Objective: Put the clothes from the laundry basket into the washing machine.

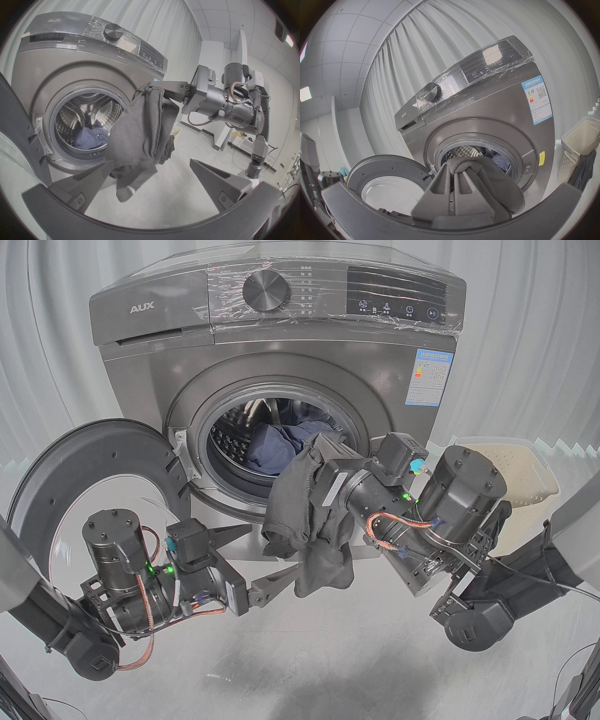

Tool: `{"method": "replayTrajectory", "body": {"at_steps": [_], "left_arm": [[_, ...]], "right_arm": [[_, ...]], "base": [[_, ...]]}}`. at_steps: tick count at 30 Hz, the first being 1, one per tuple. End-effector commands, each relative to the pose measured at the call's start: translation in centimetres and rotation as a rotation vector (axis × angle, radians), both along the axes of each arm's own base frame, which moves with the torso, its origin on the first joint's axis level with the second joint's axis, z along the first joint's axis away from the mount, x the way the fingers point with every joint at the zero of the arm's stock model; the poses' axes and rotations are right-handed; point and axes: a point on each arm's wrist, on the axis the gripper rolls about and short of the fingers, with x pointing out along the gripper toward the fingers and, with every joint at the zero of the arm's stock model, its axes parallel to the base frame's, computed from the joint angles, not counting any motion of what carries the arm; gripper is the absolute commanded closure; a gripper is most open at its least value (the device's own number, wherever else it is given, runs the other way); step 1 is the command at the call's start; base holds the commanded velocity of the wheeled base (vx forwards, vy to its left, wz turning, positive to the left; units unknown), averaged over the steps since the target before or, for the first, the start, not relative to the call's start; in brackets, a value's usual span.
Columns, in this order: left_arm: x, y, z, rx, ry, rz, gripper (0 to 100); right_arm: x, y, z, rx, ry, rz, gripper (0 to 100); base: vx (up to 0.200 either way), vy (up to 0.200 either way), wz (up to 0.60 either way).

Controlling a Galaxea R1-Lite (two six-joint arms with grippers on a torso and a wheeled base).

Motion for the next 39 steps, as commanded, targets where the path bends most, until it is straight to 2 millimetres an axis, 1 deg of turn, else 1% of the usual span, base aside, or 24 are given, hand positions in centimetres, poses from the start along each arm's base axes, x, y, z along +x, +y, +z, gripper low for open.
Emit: {"method": "replayTrajectory", "body": {"at_steps": [1, 5, 11, 17, 23, 24, 39], "left_arm": [[2.3, -2.2, -2.9, 0.000, 0.004, 0.021, 0], [3.5, -3.0, -3.4, -0.027, -0.014, 0.025, 0], [5.0, -3.9, -3.1, -0.072, -0.039, 0.050, 0], [5.9, -4.3, -3.4, -0.088, -0.062, 0.091, 0], [6.1, -3.9, -3.3, -0.101, -0.079, 0.112, 0], [6.1, -3.8, -3.3, -0.103, -0.081, 0.112, 100], [5.8, -3.6, -2.9, -0.121, -0.108, 0.113, 100]], "right_arm": [[0.2, 0.4, -0.6, -0.005, 0.004, 0.002, 100], [0.3, 0.4, -0.6, -0.004, 0.003, 0.002, 100], [0.3, 0.4, -0.7, -0.006, 0.005, 0.002, 100], [0.2, 0.5, -0.7, -0.005, 0.004, 0.004, 100], [0.2, 0.4, -0.7, -0.005, 0.005, 0.003, 100], [0.2, 0.4, -0.7, -0.004, 0.003, 0.002, 100], [0.3, 0.4, -1.0, -0.009, 0.008, 0.001, 100]], "base": [[0.000, 0.000, 0.00], [0.000, 0.000, 0.00], [0.000, 0.000, 0.00], [0.000, 0.000, 0.00], [0.000, 0.000, 0.00], [0.000, 0.000, 0.00], [0.000, 0.000, 0.00]]}}
